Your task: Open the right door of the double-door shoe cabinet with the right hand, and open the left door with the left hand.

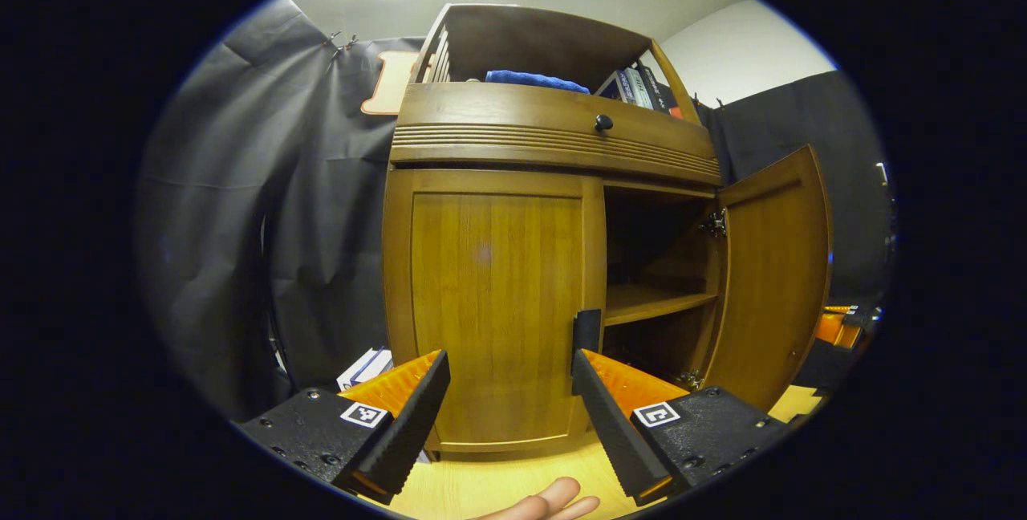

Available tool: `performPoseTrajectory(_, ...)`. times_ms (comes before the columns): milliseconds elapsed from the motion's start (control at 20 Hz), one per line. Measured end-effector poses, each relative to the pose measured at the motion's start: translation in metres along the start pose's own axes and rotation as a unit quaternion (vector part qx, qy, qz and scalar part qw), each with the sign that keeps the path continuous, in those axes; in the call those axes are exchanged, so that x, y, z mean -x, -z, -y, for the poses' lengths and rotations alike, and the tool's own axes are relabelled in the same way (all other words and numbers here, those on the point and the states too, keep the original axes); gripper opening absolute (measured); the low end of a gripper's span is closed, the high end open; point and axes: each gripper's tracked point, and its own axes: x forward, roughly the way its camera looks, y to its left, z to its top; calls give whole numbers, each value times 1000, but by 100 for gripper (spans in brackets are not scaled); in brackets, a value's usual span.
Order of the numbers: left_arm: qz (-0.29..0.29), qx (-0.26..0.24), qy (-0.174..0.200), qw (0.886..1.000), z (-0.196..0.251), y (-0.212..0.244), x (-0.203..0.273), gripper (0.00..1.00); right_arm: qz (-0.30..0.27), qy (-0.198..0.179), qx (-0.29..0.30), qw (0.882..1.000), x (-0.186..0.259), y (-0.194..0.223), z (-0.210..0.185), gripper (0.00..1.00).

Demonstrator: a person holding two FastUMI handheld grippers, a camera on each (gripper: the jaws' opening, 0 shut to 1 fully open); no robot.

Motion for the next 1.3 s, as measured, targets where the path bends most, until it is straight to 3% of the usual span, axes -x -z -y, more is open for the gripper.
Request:
performPoseTrajectory(50, 0, -2, 0, 1000, 1, 0, 0, 95, 1, 12, 10, 1000, 0, -2, 10, 4)
performPoseTrajectory(150, 0, -7, 0, 1000, 3, 2, 0, 92, 1, 24, 27, 999, -1, -2, 27, 4)
performPoseTrajectory(400, -1, -12, 3, 1000, 6, 4, -2, 95, -15, 7, 26, 1000, -1, 1, 44, 1)
performPoseTrajectory(550, -6, -14, 0, 1000, 6, 7, -5, 92, -23, 0, 13, 1000, -2, 0, 54, 0)
performPoseTrajectory(700, -9, -12, -4, 1000, 4, 9, -6, 95, -28, -15, -9, 999, -9, 2, 63, 0)
performPoseTrajectory(1300, -12, -19, -7, 1000, 9, 16, -12, 92, -18, -113, -35, 993, -32, 3, 107, 0)
